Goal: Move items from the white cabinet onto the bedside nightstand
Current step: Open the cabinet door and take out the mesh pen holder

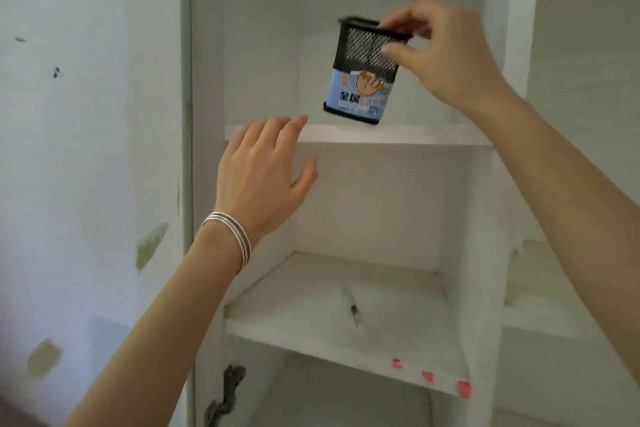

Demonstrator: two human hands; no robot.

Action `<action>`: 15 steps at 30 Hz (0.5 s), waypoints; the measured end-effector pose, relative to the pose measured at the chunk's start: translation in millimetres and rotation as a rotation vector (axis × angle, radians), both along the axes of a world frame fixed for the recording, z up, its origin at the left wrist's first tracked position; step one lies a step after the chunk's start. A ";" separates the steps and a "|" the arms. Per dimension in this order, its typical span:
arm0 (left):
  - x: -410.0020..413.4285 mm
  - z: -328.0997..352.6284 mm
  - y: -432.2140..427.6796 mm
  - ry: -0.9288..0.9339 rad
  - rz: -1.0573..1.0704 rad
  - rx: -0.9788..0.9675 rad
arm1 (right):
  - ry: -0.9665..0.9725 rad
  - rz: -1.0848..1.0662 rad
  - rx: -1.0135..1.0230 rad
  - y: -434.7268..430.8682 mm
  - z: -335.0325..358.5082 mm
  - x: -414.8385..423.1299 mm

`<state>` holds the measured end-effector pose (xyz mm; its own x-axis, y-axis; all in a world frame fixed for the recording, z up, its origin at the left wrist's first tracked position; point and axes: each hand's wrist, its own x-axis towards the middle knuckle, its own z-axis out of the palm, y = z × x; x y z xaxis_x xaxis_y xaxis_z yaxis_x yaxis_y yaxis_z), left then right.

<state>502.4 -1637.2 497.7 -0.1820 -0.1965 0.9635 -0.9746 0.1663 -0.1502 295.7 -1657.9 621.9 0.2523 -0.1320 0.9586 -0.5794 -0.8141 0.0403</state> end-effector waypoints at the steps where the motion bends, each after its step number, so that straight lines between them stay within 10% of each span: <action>1: -2.3 -4.8 11.5 0.014 0.011 -0.004 | -0.005 0.032 -0.008 11.3 -6.4 -3.7; 15: -46.8 -274.3 269.2 0.296 0.561 0.552 | 0.462 0.635 0.350 122.7 -268.0 -14.0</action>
<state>455.6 -1368.0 223.5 0.3286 -0.6396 0.6949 -0.9209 -0.3804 0.0854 281.7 -1535.2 353.9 0.7331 -0.1027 0.6723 0.0031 -0.9880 -0.1542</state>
